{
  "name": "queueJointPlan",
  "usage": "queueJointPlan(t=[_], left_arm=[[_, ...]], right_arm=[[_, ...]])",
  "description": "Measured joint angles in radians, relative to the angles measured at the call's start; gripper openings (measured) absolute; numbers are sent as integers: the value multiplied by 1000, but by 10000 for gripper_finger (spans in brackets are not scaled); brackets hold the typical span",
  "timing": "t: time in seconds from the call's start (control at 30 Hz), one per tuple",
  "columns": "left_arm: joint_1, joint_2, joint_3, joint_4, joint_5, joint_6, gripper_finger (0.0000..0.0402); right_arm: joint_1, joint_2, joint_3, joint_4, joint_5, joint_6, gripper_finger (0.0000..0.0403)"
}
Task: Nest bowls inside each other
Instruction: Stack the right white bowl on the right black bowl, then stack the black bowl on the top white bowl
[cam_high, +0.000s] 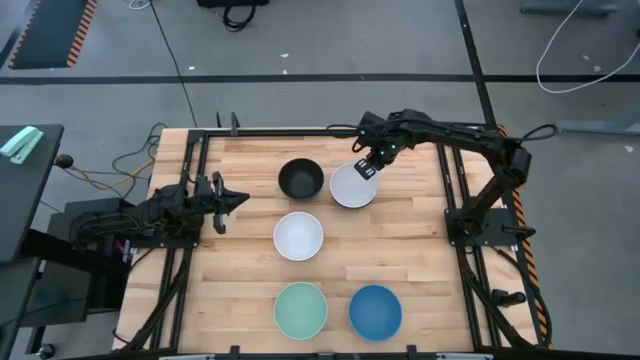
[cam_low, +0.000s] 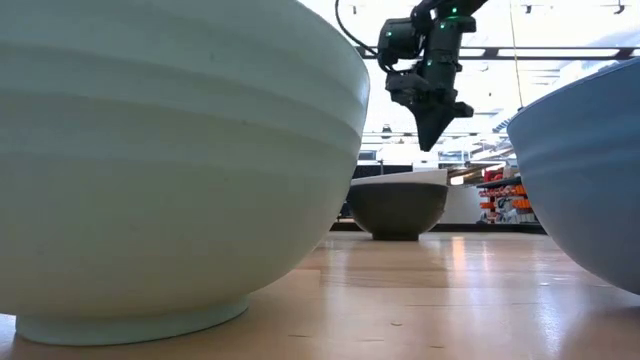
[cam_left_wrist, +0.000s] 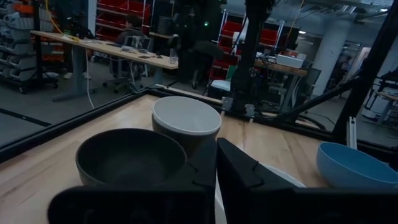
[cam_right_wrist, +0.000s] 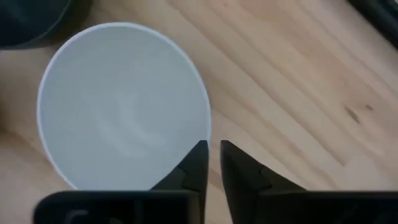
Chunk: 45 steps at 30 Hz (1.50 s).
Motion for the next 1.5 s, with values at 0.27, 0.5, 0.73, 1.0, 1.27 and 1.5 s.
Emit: queueJointPlan(t=[0.27, 0.5, 0.73, 1.0, 1.27, 1.5], left_arm=[[0, 0, 0, 0, 0, -7, 18], [0, 0, 0, 1, -1, -6, 14], [0, 0, 0, 1, -1, -6, 24], [-1, 0, 0, 1, -1, -22, 13], [-1, 10, 0, -5, 85, -103, 30], [-1, 130, 12, -11, 93, -130, 30]], right_arm=[[31, 9, -62, 21, 5, -29, 7], [30, 9, -112, 66, 5, -30, 3], [30, 9, -156, 112, -3, -23, 3], [30, 9, -145, 114, -3, -41, 7], [30, 9, -101, 114, -3, -40, 28], [32, 9, -101, 80, -7, -39, 35]])
